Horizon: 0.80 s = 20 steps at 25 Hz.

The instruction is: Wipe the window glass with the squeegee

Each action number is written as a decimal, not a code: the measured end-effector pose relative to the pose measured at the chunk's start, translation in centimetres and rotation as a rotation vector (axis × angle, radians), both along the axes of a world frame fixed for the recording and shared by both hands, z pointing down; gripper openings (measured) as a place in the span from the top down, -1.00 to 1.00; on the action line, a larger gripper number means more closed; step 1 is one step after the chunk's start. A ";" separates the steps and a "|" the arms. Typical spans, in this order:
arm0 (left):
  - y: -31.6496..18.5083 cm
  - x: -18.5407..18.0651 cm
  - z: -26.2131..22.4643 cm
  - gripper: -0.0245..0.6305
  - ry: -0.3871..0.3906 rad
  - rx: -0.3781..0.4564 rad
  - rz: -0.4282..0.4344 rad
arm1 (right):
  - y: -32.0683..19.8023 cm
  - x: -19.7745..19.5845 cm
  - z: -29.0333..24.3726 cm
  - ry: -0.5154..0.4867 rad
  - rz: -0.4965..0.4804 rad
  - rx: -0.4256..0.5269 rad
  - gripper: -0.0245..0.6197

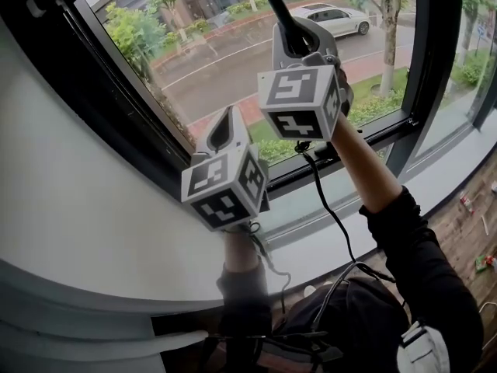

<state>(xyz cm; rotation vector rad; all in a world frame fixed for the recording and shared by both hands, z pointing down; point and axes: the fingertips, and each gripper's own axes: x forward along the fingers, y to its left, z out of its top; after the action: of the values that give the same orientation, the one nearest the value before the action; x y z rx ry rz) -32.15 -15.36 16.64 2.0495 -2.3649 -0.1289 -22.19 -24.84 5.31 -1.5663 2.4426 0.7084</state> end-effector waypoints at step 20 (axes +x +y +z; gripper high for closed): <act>0.5 0.6 4.2 0.92 0.052 -0.062 0.014 | 0.5 0.6 5.0 0.059 0.028 -0.049 0.73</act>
<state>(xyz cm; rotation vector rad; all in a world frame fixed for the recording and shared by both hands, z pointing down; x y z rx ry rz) -31.55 -14.82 20.81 2.0104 -2.2939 -0.1059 -21.63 -24.39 10.28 -1.6236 2.5029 0.7152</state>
